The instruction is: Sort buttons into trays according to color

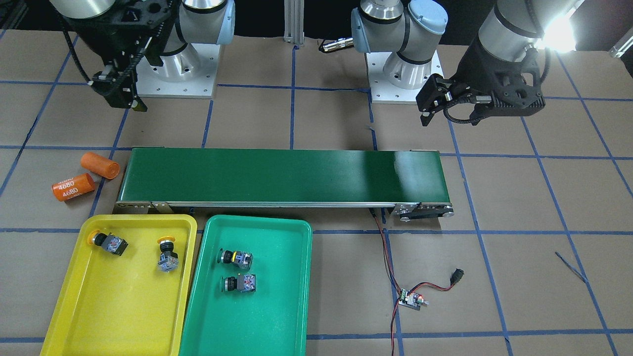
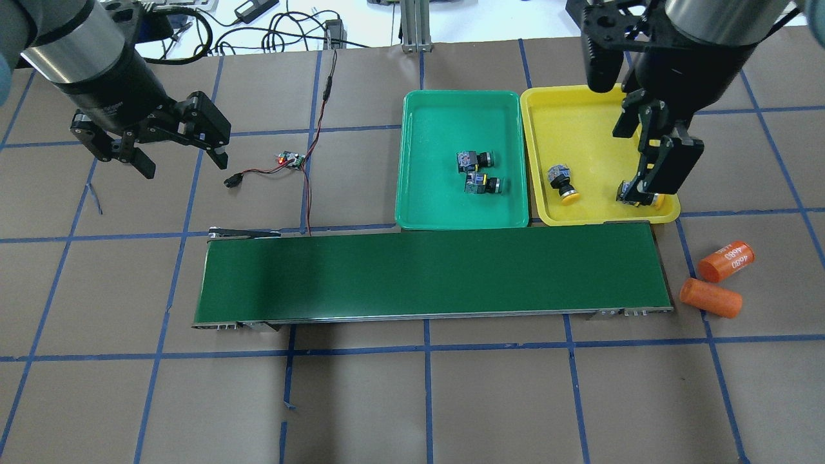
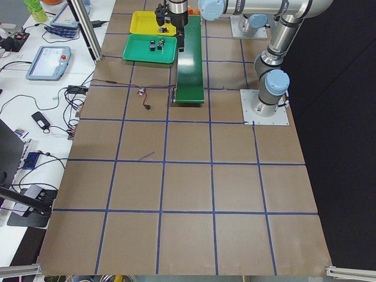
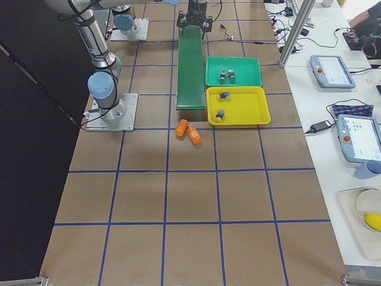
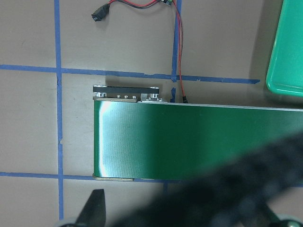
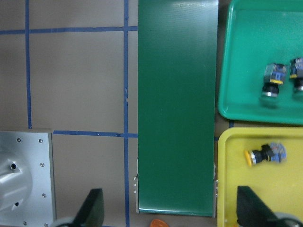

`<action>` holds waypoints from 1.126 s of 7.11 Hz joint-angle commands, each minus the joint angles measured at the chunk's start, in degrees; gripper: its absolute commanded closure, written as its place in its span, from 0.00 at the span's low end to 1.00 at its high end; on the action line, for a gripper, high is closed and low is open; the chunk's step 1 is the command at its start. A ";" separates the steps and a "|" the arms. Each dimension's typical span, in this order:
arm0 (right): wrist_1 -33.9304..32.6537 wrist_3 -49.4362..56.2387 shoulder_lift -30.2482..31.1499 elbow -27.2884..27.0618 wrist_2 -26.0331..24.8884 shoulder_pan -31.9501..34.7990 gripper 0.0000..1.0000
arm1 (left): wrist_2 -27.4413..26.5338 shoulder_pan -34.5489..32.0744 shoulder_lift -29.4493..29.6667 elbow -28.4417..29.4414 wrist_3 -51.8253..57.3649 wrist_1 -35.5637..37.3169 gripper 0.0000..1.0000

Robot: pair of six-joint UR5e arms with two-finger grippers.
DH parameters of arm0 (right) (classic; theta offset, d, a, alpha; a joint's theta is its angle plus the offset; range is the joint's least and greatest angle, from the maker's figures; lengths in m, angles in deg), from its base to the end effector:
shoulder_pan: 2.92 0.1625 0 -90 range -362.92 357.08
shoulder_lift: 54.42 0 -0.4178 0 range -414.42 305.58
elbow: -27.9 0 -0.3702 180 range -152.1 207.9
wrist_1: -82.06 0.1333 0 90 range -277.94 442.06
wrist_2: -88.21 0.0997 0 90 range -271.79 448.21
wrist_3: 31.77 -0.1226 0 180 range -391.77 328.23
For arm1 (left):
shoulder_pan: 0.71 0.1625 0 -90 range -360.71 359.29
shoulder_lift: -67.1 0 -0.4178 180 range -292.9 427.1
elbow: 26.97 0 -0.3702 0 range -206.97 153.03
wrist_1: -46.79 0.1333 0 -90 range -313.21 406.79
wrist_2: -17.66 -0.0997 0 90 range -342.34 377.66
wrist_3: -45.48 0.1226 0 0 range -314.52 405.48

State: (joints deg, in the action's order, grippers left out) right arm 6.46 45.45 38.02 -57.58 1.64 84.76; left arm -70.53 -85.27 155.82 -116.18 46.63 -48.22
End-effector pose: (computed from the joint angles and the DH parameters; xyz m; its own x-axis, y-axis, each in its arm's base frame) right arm 0.1230 -0.4380 0.4905 -0.2597 -0.9556 -0.1394 -0.9635 0.2661 -0.0292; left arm -0.0935 -0.4649 0.4661 -0.9965 -0.0764 0.0326 -0.0747 0.9959 0.0506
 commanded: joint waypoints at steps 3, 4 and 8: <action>-0.78 -46.75 0.19 -1.00 1.13 -1.46 0.00 | 0.04 0.00 0.06 0.00 -0.01 0.00 0.00; -1.39 -55.16 0.28 -1.01 1.14 -1.46 0.00 | 0.04 0.00 0.06 0.00 -0.01 0.00 0.00; -11.51 -81.06 -0.32 -1.18 -2.54 4.07 0.00 | 0.04 0.00 0.06 0.00 -0.01 0.00 0.00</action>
State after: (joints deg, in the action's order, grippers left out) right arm -4.43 -29.96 38.42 -58.72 0.30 87.16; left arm -70.50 -85.27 155.87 -116.18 46.62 -48.22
